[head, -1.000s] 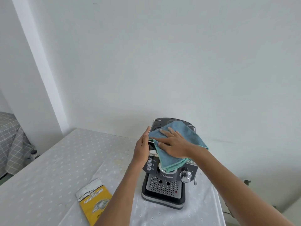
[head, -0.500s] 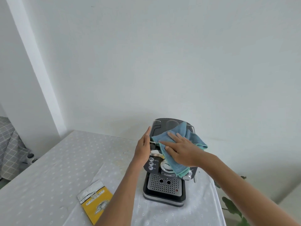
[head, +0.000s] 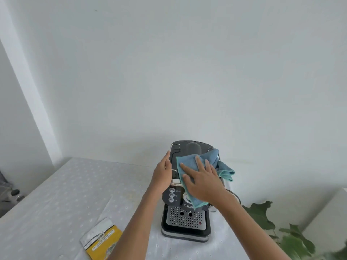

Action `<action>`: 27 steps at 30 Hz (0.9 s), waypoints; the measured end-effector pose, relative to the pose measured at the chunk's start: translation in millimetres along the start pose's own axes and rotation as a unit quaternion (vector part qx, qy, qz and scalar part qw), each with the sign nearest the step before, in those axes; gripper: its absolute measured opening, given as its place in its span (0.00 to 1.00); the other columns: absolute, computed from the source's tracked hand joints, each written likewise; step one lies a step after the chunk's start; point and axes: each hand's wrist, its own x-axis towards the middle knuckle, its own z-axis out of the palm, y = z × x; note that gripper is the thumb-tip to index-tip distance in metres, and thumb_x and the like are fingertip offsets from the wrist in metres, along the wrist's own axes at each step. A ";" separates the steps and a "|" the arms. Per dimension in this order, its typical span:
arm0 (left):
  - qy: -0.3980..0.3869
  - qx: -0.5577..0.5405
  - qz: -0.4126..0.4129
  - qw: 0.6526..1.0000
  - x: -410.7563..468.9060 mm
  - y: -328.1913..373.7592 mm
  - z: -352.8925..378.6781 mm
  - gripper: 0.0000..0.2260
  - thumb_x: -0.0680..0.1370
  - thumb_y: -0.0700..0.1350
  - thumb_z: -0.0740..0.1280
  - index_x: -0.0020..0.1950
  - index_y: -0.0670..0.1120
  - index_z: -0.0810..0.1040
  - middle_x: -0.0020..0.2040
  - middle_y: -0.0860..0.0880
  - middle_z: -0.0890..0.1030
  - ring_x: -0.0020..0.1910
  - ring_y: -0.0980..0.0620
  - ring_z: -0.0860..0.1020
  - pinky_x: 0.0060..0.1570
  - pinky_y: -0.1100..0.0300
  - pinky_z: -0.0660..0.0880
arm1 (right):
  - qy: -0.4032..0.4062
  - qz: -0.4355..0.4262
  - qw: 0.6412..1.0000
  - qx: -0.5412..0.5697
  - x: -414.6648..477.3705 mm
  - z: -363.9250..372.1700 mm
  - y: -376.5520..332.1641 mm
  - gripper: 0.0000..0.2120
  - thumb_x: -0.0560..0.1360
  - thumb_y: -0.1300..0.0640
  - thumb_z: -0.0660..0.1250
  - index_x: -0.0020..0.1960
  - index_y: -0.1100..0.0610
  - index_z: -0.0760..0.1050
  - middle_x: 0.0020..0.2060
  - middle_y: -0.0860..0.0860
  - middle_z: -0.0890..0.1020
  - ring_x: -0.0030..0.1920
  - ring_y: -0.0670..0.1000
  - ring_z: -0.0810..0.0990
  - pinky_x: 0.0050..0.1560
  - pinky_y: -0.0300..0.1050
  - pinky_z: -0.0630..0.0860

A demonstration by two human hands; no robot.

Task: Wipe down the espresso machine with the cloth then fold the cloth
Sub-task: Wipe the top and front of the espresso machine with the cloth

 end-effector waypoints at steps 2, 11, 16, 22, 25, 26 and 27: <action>-0.017 0.031 -0.021 0.999 14.0 8.0 -1.4 0.22 0.83 0.44 0.48 0.78 0.53 0.58 0.66 0.49 0.76 0.47 0.51 0.78 0.46 0.64 0.73 | 0.001 0.015 1.000 0.002 -1.2 0.4 -1.9 0.26 0.83 0.40 0.44 0.80 0.36 0.48 0.82 0.58 0.43 0.81 0.64 0.42 0.80 0.58 0.40; 0.010 0.069 -0.081 0.994 27.2 21.8 14.0 0.22 0.84 0.45 0.47 0.79 0.52 0.55 0.75 0.46 0.66 0.72 0.43 0.66 0.68 0.50 0.63 | 0.016 0.159 0.985 0.070 50.5 -6.1 1.0 0.29 0.84 0.47 0.42 0.83 0.49 0.43 0.80 0.65 0.47 0.81 0.63 0.46 0.79 0.58 0.43; -0.017 0.029 -0.067 0.997 28.1 17.8 11.1 0.22 0.84 0.46 0.46 0.79 0.54 0.53 0.77 0.50 0.61 0.75 0.46 0.61 0.73 0.49 0.58 | 0.014 0.145 0.988 0.053 35.4 -7.4 14.5 0.29 0.84 0.50 0.41 0.82 0.61 0.47 0.81 0.63 0.51 0.81 0.59 0.50 0.80 0.53 0.46; -0.015 0.011 -0.055 0.998 28.5 11.6 11.7 0.22 0.84 0.47 0.46 0.79 0.56 0.53 0.77 0.50 0.62 0.74 0.46 0.63 0.72 0.47 0.60 | 0.037 0.091 0.995 -0.021 -0.3 -3.3 13.0 0.29 0.86 0.49 0.42 0.82 0.62 0.46 0.81 0.61 0.48 0.81 0.59 0.46 0.79 0.51 0.40; -0.006 0.018 -0.054 0.998 29.9 10.1 13.7 0.22 0.84 0.47 0.46 0.79 0.57 0.53 0.77 0.50 0.63 0.72 0.45 0.66 0.70 0.46 0.63 | 0.058 0.085 0.995 -0.012 1.2 -0.8 8.7 0.29 0.85 0.48 0.43 0.83 0.58 0.45 0.81 0.59 0.47 0.81 0.58 0.44 0.79 0.51 0.38; -0.004 0.021 -0.053 0.998 30.4 9.7 14.4 0.22 0.84 0.48 0.46 0.79 0.57 0.53 0.77 0.50 0.63 0.71 0.45 0.68 0.70 0.46 0.64 | 0.055 0.085 0.995 -0.003 3.9 -0.8 8.3 0.29 0.85 0.47 0.43 0.83 0.56 0.44 0.82 0.59 0.46 0.81 0.58 0.43 0.78 0.51 0.37; -0.002 0.023 -0.052 0.998 30.9 9.3 14.9 0.22 0.84 0.48 0.46 0.79 0.57 0.53 0.77 0.50 0.63 0.71 0.45 0.68 0.69 0.47 0.64 | 0.047 0.085 0.995 0.004 8.1 -1.4 7.9 0.29 0.85 0.46 0.43 0.83 0.54 0.44 0.82 0.58 0.45 0.81 0.58 0.42 0.79 0.53 0.37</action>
